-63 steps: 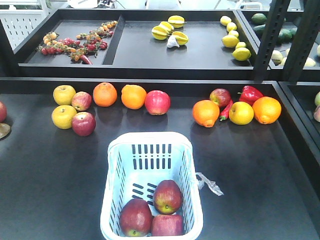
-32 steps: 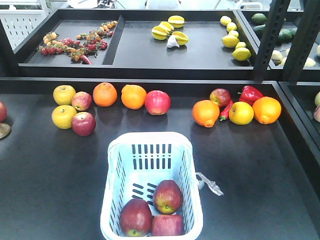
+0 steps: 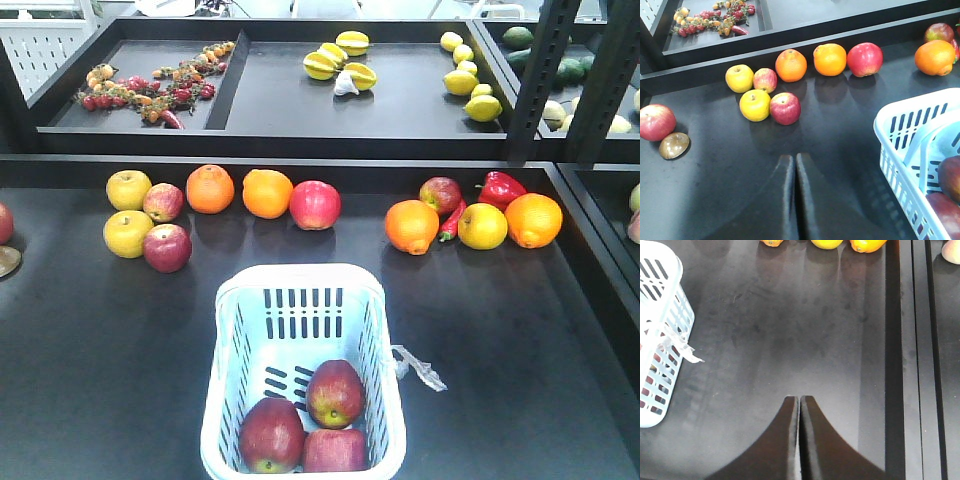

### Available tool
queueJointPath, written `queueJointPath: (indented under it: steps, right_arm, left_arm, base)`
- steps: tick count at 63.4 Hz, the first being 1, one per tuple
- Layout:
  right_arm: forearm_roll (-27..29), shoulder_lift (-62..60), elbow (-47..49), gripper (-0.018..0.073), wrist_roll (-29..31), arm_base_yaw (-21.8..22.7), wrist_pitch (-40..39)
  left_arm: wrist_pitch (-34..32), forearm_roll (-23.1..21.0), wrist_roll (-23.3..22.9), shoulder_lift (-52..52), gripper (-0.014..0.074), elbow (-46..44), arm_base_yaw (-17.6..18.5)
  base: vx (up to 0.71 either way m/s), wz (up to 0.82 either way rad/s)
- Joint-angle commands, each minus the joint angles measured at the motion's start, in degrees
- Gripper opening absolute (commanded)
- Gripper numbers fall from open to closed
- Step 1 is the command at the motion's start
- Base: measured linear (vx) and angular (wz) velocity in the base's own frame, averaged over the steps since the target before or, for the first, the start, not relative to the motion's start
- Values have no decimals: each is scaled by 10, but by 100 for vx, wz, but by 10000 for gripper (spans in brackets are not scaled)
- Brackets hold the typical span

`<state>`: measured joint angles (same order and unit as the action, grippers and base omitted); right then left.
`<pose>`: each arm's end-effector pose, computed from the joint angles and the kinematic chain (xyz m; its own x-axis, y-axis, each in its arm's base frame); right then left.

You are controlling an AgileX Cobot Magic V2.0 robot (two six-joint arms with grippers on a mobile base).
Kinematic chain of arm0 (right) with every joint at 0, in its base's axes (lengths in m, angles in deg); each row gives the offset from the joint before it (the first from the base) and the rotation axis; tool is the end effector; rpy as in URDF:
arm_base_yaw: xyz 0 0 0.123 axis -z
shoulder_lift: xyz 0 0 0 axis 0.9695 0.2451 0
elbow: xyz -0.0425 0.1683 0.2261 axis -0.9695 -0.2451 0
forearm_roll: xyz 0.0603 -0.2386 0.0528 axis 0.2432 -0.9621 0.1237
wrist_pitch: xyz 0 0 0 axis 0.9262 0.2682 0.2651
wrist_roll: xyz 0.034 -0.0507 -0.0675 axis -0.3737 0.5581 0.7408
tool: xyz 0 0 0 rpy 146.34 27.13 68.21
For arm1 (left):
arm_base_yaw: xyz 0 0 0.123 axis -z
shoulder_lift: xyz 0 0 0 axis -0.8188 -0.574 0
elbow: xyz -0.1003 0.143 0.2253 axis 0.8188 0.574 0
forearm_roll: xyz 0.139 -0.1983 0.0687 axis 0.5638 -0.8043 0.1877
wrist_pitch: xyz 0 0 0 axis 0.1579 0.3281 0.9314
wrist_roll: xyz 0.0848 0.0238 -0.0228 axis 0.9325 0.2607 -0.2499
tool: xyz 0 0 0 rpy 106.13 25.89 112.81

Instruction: Pick three apples into basket with both arms

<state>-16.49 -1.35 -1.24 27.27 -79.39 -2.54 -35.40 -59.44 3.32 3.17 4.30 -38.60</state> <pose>0.1280 0.0067 0.3307 -0.7343 -0.1130 -0.6694 -0.1023 0.9932 -0.0554 0.1335 -0.0269 0.3588 -0.4548 0.1661 -0.8750 0.1833 0.9789 0.0905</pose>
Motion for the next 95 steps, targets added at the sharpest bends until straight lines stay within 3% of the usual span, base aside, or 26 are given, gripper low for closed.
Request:
queueJointPath:
  steps: [1,29,48,59,76,95]
  right_arm:
    - [-5,-2,17,-9,1,2,-27]
    - [-5,-2,17,-9,2,2,-27]
    - [-5,-2,17,-9,2,2,-27]
    - [-5,-2,17,-9,2,2,-27]
    - [-5,-2,17,-9,2,2,-27]
    - [-5,-2,17,-9,2,2,-26]
  left_arm:
    - [-35,5,-6,1,-8,-12,1]
    - [-41,-3,-5,15,-8,-9,1]
    - [-243,-28,-5,127,-8,165,-1]
    - [-334,-64,-5,215,-8,287,-46]
    - [-366,-92,-6,354,-8,422,-128]
    - [-394,-112,-14,429,-8,486,-161]
  base:
    - [0,0]
    - [0,0]
    - [0,0]
    - [0,0]
    - [0,0]
    - [0,0]
